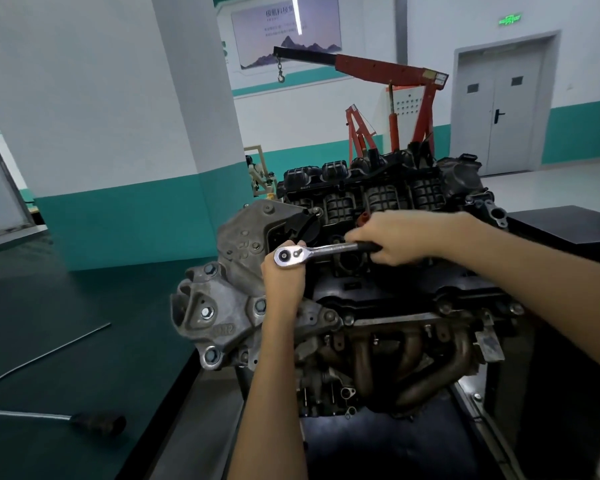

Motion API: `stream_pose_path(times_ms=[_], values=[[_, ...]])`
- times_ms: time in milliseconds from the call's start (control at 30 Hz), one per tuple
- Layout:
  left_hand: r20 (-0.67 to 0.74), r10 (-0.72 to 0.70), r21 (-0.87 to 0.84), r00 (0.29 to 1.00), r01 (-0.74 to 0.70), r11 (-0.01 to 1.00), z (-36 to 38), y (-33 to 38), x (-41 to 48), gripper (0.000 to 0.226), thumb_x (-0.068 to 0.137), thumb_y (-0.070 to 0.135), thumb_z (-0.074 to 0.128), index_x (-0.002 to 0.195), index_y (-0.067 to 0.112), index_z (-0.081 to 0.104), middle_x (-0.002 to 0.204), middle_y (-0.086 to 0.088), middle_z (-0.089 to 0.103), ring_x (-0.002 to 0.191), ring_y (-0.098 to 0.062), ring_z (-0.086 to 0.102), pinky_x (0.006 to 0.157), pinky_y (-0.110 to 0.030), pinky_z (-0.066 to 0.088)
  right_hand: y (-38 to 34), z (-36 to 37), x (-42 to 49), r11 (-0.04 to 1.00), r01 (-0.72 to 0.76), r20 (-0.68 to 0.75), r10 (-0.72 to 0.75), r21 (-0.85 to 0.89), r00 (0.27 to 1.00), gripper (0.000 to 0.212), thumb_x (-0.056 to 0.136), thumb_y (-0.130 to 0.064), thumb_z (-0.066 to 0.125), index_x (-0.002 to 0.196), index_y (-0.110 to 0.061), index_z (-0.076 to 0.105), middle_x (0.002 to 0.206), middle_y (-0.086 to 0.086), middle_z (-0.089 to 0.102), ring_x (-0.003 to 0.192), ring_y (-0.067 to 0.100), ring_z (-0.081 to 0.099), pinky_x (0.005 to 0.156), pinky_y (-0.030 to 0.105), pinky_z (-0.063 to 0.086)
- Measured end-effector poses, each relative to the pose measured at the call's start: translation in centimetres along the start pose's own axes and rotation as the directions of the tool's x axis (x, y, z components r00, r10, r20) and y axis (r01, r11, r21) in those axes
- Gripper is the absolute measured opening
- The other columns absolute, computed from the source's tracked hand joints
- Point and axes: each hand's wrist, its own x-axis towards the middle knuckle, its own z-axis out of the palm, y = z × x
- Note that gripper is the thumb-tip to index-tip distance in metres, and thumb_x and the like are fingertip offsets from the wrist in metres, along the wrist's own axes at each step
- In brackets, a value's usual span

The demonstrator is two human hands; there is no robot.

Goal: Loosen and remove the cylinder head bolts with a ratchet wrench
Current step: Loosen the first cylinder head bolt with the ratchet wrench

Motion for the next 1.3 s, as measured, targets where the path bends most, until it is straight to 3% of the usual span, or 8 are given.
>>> stream_pose_path(times_ms=[100, 200, 433, 600, 800, 1000, 1200, 1300], values=[[-0.042, -0.045, -0.050, 0.998, 0.043, 0.998, -0.2, 0.3, 0.1, 0.035, 0.094, -0.002, 0.049, 0.060, 0.001, 0.041, 0.059, -0.005, 0.035, 0.055, -0.008, 0.032, 0.056, -0.026, 0.028, -1.1, 0.4, 0.5, 0.995, -0.033, -0.128, 0.022, -0.091, 0.992, 0.013, 0.085, -0.019, 0.055, 0.089, -0.028, 0.046, 0.068, -0.012, 0.042, 0.057, 0.009, 0.045, 0.060, 0.030, 0.044], [-0.069, -0.051, -0.073, 0.996, 0.046, 0.996, 0.0, 0.3, 0.2, 0.047, 0.098, 0.006, 0.050, 0.056, 0.015, 0.031, 0.054, 0.003, 0.030, 0.047, -0.005, 0.030, 0.051, -0.020, 0.027, -4.2, 5.3, -1.2, 0.964, -0.164, -0.155, 0.198, 0.211, 0.968, 0.017, 0.082, -0.020, 0.057, 0.084, -0.027, 0.041, 0.069, -0.008, 0.043, 0.059, 0.016, 0.047, 0.058, 0.027, 0.041], [-0.074, 0.100, 0.121, 0.992, -0.090, 0.989, 0.1, 0.4, -0.2, 0.044, 0.100, 0.014, 0.048, 0.058, 0.014, 0.035, 0.057, -0.005, 0.040, 0.060, -0.018, 0.039, 0.060, -0.032, 0.035, -15.4, 13.2, -0.8, 0.385, -0.025, -0.155, 0.428, 0.922, 0.891, 0.015, 0.080, -0.006, 0.056, 0.094, -0.012, 0.053, 0.073, 0.007, 0.063, 0.054, 0.006, 0.056, 0.049, 0.014, 0.043], [-0.062, 0.005, 0.043, 0.998, -0.003, 0.999, 0.2, -0.2, 0.2, 0.049, 0.096, 0.013, 0.055, 0.055, 0.016, 0.028, 0.054, 0.001, 0.029, 0.055, -0.010, 0.028, 0.055, -0.027, 0.028, -8.9, 10.1, -2.1, 0.715, -0.059, -0.147, 0.223, 0.696, 0.964, 0.018, 0.077, -0.002, 0.059, 0.086, -0.016, 0.052, 0.067, -0.002, 0.057, 0.052, 0.006, 0.056, 0.047, 0.011, 0.039], [0.004, 0.008, 0.013, 1.000, -0.008, 1.000, 0.1, -0.2, 0.4, 0.039, 0.093, 0.009, 0.057, 0.058, 0.007, 0.040, 0.057, -0.002, 0.037, 0.057, -0.010, 0.032, 0.055, -0.024, 0.029, -0.1, 1.4, -0.3, 0.999, -0.036, -0.123, 0.038, 0.021, 0.992, 0.018, 0.086, -0.017, 0.056, 0.102, -0.025, 0.052, 0.070, -0.012, 0.045, 0.068, 0.018, 0.058, 0.056, 0.025, 0.041], [-0.060, 0.025, -0.029, 0.998, -0.027, 0.999, 0.4, 0.0, 0.5, 0.051, 0.095, 0.001, 0.052, 0.054, 0.017, 0.026, 0.054, 0.003, 0.025, 0.050, -0.006, 0.025, 0.050, -0.021, 0.023, -5.5, 8.0, -1.9, 0.918, -0.199, -0.254, 0.295, 0.344, 0.921, 0.019, 0.080, -0.021, 0.057, 0.082, -0.025, 0.039, 0.068, -0.004, 0.047, 0.068, 0.025, 0.056, 0.059, 0.030, 0.042], [-0.082, 0.083, 0.090, 0.993, -0.076, 0.993, 0.7, -0.1, 0.4, 0.050, 0.096, 0.007, 0.052, 0.054, 0.018, 0.028, 0.053, 0.000, 0.030, 0.061, -0.023, 0.032, 0.061, -0.033, 0.030, -15.0, 13.4, -0.8, 0.439, -0.037, -0.202, 0.485, 0.898, 0.851, 0.018, 0.079, -0.007, 0.055, 0.096, -0.014, 0.055, 0.071, 0.007, 0.064, 0.060, 0.013, 0.059, 0.057, 0.024, 0.046], [-0.066, 0.080, 0.091, 0.995, -0.073, 0.993, 0.5, -0.3, 0.4, 0.046, 0.096, 0.009, 0.053, 0.057, 0.015, 0.029, 0.058, -0.006, 0.030, 0.062, -0.021, 0.030, 0.057, -0.031, 0.027, -14.0, 13.0, -0.9, 0.505, -0.064, -0.198, 0.449, 0.860, 0.871, 0.023, 0.079, -0.006, 0.055, 0.101, -0.014, 0.056, 0.078, 0.007, 0.063, 0.066, 0.016, 0.057, 0.059, 0.020, 0.044]])
